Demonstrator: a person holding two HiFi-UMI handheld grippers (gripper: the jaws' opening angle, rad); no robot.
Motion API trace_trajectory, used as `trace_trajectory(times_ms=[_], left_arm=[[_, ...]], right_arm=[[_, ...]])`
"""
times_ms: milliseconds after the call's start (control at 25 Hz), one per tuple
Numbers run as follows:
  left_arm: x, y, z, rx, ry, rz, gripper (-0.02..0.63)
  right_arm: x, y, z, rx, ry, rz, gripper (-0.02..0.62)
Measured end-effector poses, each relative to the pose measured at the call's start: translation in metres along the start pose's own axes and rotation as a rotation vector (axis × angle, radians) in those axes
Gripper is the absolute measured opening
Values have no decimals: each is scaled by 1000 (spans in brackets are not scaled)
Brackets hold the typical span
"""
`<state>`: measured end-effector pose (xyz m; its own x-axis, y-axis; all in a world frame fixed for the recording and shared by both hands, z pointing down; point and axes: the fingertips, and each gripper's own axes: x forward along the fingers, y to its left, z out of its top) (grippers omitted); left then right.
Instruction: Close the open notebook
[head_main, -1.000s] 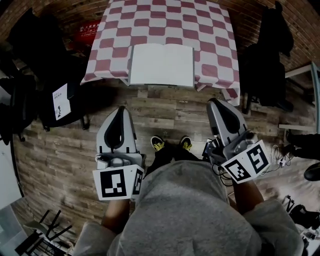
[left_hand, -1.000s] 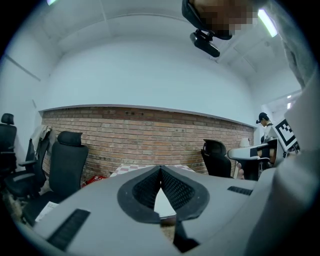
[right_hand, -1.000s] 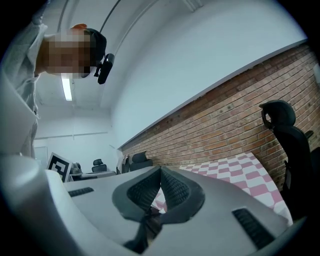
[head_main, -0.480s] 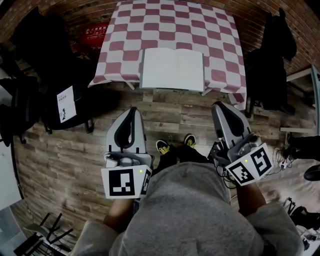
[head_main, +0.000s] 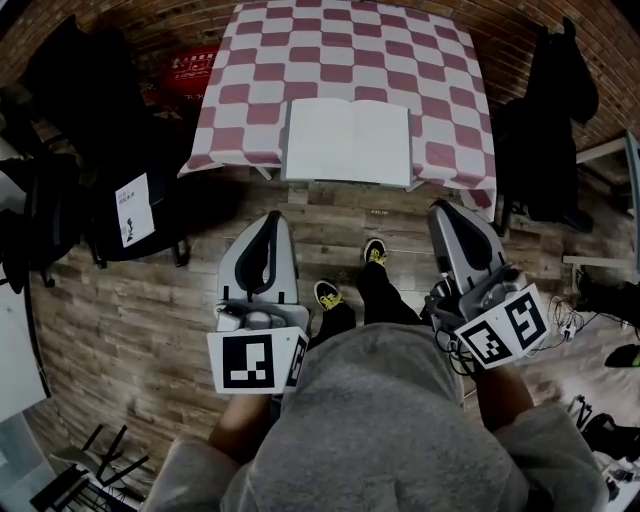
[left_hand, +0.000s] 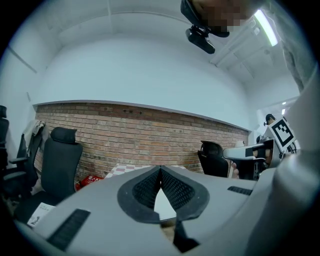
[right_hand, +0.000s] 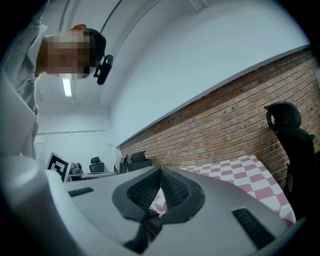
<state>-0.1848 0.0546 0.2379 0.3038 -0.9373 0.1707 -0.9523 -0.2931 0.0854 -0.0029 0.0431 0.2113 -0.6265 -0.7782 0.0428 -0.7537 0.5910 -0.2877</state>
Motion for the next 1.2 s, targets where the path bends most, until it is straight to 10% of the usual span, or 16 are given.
trace_trajectory(times_ms=[1200], left_arm=[[69,9,-40,10,108,126,9]], right_arm=[[19,-86,-6,54,42,22,28]])
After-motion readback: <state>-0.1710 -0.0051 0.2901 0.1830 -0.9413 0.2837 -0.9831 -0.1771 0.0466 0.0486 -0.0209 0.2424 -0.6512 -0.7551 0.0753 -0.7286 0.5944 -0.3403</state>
